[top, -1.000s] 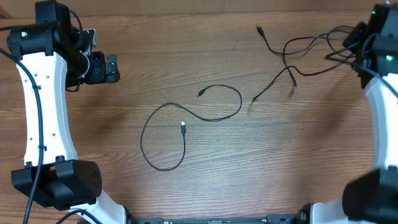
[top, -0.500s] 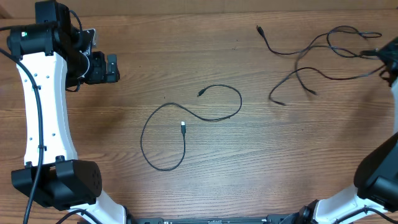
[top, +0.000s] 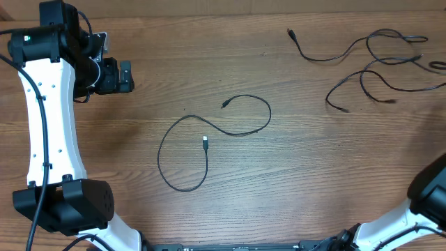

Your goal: Untangle cables

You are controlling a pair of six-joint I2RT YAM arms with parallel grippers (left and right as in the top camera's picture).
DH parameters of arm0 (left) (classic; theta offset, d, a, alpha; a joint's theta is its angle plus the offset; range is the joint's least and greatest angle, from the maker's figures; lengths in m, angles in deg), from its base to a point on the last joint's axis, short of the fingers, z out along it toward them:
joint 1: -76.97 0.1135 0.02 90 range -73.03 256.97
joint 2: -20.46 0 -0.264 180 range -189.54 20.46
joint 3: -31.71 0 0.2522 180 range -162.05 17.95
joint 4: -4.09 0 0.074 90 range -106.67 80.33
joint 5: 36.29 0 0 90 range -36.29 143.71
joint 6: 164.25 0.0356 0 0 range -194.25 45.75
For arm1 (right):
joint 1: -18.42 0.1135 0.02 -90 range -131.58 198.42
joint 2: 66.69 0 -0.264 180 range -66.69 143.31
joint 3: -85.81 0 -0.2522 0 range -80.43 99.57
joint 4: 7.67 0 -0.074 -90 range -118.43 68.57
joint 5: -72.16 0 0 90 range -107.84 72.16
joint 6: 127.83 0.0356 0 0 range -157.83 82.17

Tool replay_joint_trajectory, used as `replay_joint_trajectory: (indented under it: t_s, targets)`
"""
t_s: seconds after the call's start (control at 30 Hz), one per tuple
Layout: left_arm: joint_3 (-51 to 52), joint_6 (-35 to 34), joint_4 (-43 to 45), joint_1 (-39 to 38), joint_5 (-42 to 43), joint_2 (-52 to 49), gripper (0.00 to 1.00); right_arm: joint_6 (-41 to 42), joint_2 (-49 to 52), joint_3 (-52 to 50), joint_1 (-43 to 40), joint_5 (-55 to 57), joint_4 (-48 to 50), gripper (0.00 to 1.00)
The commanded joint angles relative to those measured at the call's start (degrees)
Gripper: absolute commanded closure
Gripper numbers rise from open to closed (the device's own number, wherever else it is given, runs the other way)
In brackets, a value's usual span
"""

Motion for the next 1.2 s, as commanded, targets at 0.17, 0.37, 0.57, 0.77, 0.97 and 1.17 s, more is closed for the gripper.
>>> replay_joint_trajectory:
  t_s: [0.17,0.37,0.57,0.77,0.97,1.17]
  targets:
    - [0.2,0.9,-0.1,-0.4,0.6,-0.2,0.01,-1.9,2.1,0.9,-0.3,1.5,2.9,0.96]
    - [0.2,0.9,-0.1,-0.4,0.6,-0.2,0.01,-1.9,2.3,0.9,-2.2,1.6,3.7,0.96]
    - [0.2,0.9,-0.1,-0.4,0.6,-0.2,0.00,-1.8,2.3,0.9,-5.1,1.3,4.1,0.75]
    - [0.2,0.9,-0.1,-0.4,0.6,-0.2,0.00,-1.6,2.3,0.9,-6.6,-1.2,3.4,0.00]
    - [0.2,0.9,-0.1,-0.4,0.6,-0.2,0.00,-1.6,2.2,0.9,-6.5,-2.1,1.2,0.00]
    - [0.2,0.9,-0.1,-0.4,0.6,-0.2,0.00,-1.6,1.0,0.9,-6.3,-7.1,-2.4,0.00]
